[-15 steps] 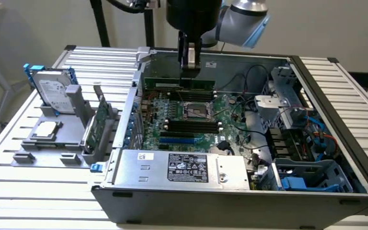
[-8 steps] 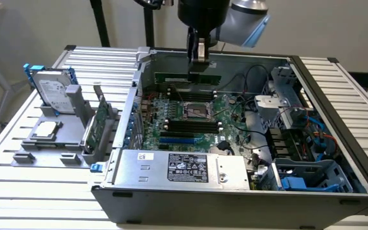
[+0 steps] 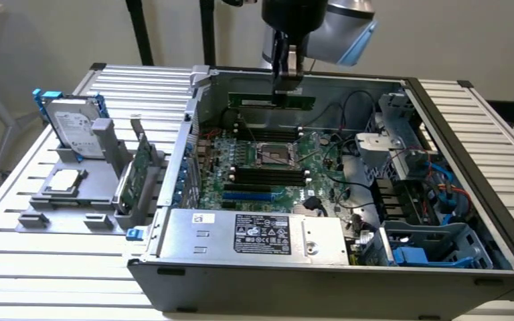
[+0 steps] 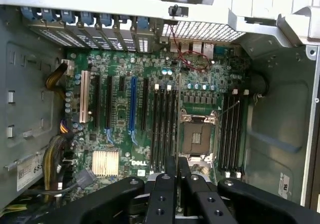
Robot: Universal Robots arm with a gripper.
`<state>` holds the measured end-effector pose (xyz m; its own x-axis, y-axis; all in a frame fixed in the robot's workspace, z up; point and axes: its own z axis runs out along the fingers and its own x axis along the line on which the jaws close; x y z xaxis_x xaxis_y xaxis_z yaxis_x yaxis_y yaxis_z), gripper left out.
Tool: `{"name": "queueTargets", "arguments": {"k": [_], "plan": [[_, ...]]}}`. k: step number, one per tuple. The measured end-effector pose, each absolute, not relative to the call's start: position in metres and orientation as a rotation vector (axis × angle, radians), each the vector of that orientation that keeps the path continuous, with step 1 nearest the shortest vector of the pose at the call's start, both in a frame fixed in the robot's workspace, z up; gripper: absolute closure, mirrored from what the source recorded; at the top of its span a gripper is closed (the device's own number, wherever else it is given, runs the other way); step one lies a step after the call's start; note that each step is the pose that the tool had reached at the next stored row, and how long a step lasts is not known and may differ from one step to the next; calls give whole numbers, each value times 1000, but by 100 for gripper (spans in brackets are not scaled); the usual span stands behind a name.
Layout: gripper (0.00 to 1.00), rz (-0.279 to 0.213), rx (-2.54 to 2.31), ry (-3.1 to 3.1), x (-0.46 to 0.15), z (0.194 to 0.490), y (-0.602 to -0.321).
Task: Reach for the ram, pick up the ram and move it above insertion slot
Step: 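Pick up the ram and move it above insertion slot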
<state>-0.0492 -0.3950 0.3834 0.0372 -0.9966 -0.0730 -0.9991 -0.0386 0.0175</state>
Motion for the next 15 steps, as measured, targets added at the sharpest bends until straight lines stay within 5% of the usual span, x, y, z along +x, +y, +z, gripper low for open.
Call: {"name": "queueTargets", "arguments": {"k": [15], "plan": [[87, 97, -2209, 2180, -44, 382, -382]]}}
